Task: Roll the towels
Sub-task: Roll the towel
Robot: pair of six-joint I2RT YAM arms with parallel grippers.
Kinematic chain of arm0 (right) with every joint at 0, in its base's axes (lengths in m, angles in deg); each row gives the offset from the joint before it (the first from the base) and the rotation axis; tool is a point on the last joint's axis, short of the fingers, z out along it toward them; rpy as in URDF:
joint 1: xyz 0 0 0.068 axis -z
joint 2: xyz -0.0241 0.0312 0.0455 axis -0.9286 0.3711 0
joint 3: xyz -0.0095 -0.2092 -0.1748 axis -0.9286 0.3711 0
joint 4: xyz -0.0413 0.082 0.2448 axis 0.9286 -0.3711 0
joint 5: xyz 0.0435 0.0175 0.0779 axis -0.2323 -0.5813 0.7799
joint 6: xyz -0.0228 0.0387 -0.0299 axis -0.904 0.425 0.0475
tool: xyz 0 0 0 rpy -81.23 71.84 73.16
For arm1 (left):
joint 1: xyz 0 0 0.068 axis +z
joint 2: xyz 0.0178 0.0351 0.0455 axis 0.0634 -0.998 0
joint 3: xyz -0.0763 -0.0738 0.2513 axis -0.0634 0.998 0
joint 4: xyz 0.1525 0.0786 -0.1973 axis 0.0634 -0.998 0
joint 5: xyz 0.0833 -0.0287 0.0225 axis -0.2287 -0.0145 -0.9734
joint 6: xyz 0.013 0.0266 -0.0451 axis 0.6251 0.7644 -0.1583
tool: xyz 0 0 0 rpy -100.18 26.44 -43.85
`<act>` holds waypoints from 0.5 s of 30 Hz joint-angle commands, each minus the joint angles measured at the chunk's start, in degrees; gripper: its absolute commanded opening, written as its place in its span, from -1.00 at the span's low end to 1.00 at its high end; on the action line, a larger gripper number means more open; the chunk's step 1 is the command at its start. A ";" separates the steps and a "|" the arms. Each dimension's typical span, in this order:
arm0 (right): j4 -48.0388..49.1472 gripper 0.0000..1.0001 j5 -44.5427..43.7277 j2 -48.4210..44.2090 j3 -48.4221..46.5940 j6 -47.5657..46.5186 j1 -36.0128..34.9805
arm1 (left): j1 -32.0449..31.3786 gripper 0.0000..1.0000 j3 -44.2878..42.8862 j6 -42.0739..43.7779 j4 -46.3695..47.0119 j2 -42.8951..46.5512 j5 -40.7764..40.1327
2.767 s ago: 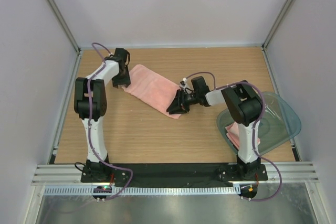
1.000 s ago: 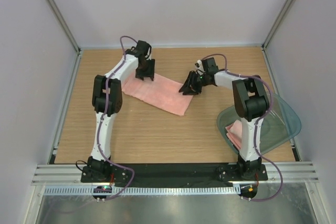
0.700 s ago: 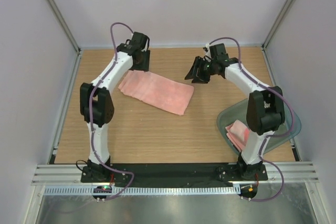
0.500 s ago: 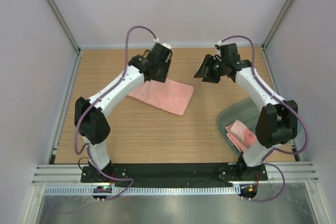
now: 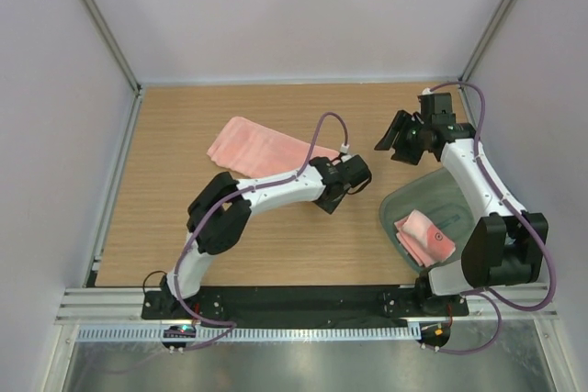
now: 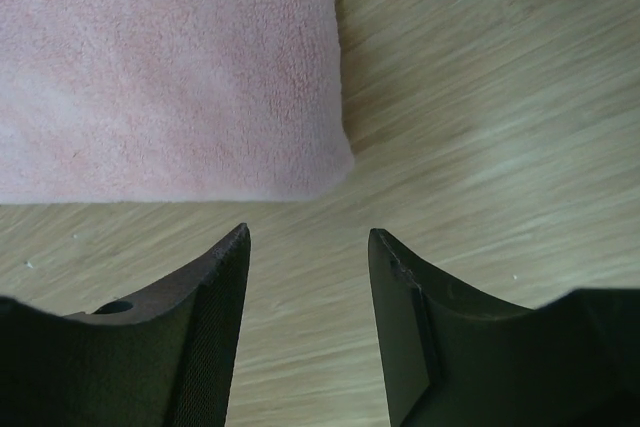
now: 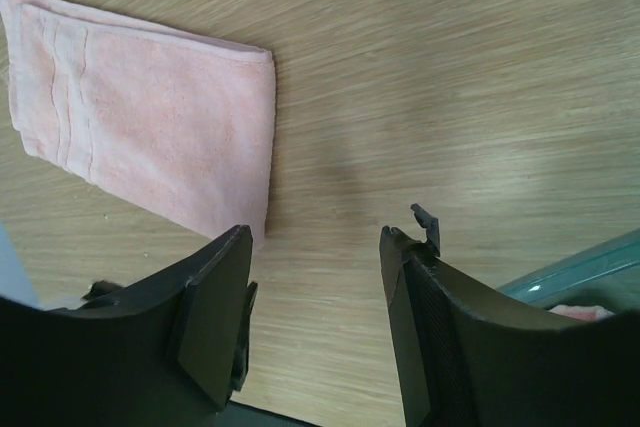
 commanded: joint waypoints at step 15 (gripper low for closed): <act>-1.49 0.22 1.36 -1.75 -1.14 -3.33 0.50 | -0.20 0.08 -6.59 -1.49 3.24 -8.22 -5.57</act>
